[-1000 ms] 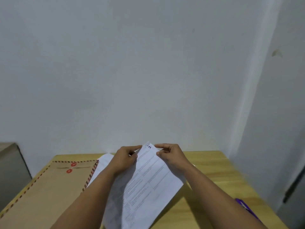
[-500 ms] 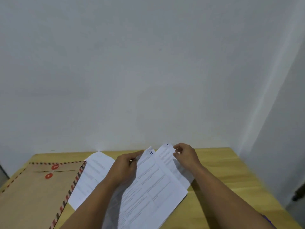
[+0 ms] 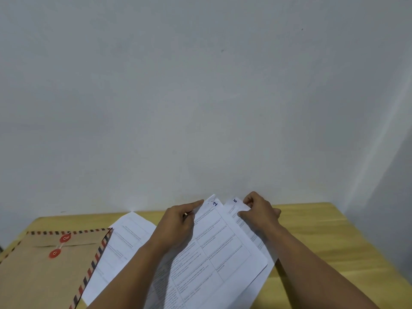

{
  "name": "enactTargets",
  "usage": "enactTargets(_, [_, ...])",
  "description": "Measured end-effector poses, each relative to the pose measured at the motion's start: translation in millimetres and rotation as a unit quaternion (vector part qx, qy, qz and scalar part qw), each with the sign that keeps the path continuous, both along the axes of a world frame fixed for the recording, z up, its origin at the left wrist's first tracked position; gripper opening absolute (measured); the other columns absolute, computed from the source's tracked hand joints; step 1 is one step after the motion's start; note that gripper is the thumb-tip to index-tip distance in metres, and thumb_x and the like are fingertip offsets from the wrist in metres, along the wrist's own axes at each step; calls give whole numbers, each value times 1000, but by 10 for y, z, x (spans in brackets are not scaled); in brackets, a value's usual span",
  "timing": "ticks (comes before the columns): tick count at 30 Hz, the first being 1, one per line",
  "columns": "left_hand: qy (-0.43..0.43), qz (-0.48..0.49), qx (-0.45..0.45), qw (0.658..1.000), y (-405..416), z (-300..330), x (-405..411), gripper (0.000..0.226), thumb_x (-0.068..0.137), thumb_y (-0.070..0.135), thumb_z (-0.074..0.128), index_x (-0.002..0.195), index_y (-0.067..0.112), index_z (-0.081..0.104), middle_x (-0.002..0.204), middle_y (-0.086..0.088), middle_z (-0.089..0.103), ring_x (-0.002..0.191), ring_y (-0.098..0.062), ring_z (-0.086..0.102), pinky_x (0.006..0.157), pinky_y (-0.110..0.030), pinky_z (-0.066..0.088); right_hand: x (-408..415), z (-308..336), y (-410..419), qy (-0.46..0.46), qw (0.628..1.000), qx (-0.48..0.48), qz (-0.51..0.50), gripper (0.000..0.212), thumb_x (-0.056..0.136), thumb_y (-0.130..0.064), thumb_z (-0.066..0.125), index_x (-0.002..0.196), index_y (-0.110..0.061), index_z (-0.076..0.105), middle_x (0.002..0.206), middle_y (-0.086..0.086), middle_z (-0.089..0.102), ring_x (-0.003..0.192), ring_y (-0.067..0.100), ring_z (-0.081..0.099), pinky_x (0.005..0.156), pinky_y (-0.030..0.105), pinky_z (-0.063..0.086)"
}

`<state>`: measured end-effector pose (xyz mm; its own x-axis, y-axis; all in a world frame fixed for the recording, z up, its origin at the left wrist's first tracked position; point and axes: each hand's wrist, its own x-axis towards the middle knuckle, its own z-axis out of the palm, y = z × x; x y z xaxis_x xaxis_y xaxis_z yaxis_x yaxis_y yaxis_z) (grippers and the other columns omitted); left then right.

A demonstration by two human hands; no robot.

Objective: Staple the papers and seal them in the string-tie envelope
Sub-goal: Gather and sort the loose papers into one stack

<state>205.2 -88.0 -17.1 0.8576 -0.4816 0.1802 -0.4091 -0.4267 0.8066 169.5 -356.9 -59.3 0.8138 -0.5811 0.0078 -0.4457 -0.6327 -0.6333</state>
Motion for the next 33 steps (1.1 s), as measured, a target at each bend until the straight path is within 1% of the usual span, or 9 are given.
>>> enactTargets(6, [-5, -12, -18, 1000, 6, 114, -114, 46, 100, -2, 46, 136, 21, 64, 103, 37, 48, 101, 15, 33, 87, -7, 46, -142, 152, -32, -96, 993, 73, -10, 21, 81, -25, 77, 90, -44, 75, 82, -18, 73, 91, 3, 67, 99, 40, 36])
enactTargets(10, [-28, -12, -27, 999, 30, 300, -305, 47, 99, -3, 47, 135, 21, 65, 110, 29, 49, 101, 12, 31, 95, -12, 39, -391, 587, -89, -138, 974, 163, 81, 15, 89, -16, 81, 92, -31, 82, 91, -9, 79, 87, 5, 74, 104, 46, 55])
enactTargets(13, [-58, -19, -38, 997, 63, 517, -493, 46, 99, -3, 48, 135, 20, 65, 114, 22, 50, 101, 12, 28, 99, -15, 32, -646, 971, -50, -179, 953, 226, 93, 12, 93, 1, 75, 104, 0, 79, 91, 2, 76, 72, -7, 72, 78, 13, 59])
enactTargets(16, [-83, -32, -39, 995, 102, 769, -677, 47, 100, -2, 48, 135, 24, 64, 103, 36, 48, 93, 8, 21, 98, -18, 34, -845, 1271, 42, -178, 950, 228, 119, 9, 92, -7, 78, 101, -6, 81, 93, -3, 78, 83, 1, 73, 66, 2, 48])
enactTargets(18, [-101, -29, -34, 994, 137, 925, -788, 51, 99, 1, 49, 131, 38, 63, 77, 31, 70, 66, 2, 22, 62, -20, 51, -975, 1444, 130, -184, 945, 237, 133, 5, 91, -13, 80, 94, -16, 83, 94, -6, 80, 91, 6, 71, 71, 4, 50])
enactTargets(21, [-120, -21, -41, 992, 180, 1135, -964, 51, 98, 4, 51, 130, 42, 64, 57, 25, 58, 53, -5, 38, 58, -18, 38, -1178, 1653, 302, -192, 932, 267, 154, 5, 91, -17, 81, 90, -19, 85, 95, -2, 83, 94, 13, 75, 83, 21, 57])
enactTargets(25, [-146, -13, -63, 987, 250, 1451, -1282, 46, 98, 1, 52, 132, 27, 67, 76, 28, 71, 54, 4, 57, 57, -7, 37, -1456, 1919, 563, -194, 909, 328, 169, 12, 94, -21, 78, 102, -14, 84, 101, 6, 83, 88, 18, 77, 72, 29, 57])
enactTargets(29, [-161, 6, -86, 983, 325, 1619, -1462, 46, 96, 0, 54, 130, 27, 69, 115, 0, 74, 104, 11, 47, 64, -1, 39, -1662, 2137, 754, -211, 887, 369, 182, 14, 98, -20, 73, 104, -13, 83, 102, 7, 82, 87, 17, 77, 73, 28, 58])
enactTargets(33, [-182, 20, -69, 981, 389, 1699, -1521, 50, 95, 5, 55, 131, 38, 66, 124, 17, 71, 109, -1, 61, 73, -2, 41, -1813, 2249, 896, -235, 885, 346, 202, 15, 95, -24, 77, 105, -16, 84, 105, 6, 82, 96, 23, 78, 83, 36, 63])
